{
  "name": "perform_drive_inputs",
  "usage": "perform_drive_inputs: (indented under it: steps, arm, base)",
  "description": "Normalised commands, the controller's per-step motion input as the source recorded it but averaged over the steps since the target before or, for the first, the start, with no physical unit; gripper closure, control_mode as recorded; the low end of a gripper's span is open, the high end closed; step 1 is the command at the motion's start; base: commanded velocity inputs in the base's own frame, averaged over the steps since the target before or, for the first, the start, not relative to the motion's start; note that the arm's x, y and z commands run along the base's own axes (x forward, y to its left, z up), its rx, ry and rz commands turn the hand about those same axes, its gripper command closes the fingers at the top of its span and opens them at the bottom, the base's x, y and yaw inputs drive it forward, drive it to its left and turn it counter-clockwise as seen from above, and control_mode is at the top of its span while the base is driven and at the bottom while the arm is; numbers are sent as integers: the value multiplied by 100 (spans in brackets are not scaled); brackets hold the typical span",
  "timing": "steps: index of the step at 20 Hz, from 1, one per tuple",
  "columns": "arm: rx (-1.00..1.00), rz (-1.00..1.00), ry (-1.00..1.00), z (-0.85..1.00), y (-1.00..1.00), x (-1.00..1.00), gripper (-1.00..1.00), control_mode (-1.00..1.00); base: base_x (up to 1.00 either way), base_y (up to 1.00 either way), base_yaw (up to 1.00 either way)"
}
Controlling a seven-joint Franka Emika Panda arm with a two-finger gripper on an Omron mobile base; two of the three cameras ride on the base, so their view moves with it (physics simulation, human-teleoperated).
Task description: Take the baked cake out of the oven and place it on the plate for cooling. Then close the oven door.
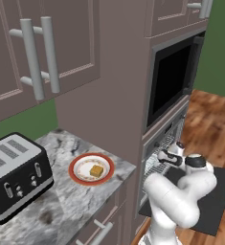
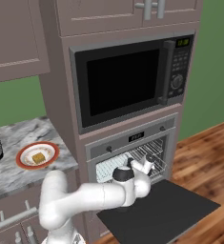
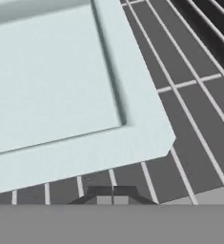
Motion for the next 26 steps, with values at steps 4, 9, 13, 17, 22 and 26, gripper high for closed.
perform_drive_inputs:
  steps: [4,9,13,17,22,26]
  arm:
    - [20,0,-36,-65,-48,-79,100,-100]
    - [30,0,-46,-11,-100,-100,100,-100]
    - [23,-3,-34,0,-90,-100,100,-100]
    - [7,-10,-27,-26,-66,-100,100,-100]
    - [4,-9,-19,5,-72,-100,100,-100]
    - [0,-9,0,64,-69,-97,100,-100]
  base:
    - [0,0,0]
    - [0,0,0]
    - [0,0,0]
    - [0,0,0]
    - [0,0,0]
    - [0,0,0]
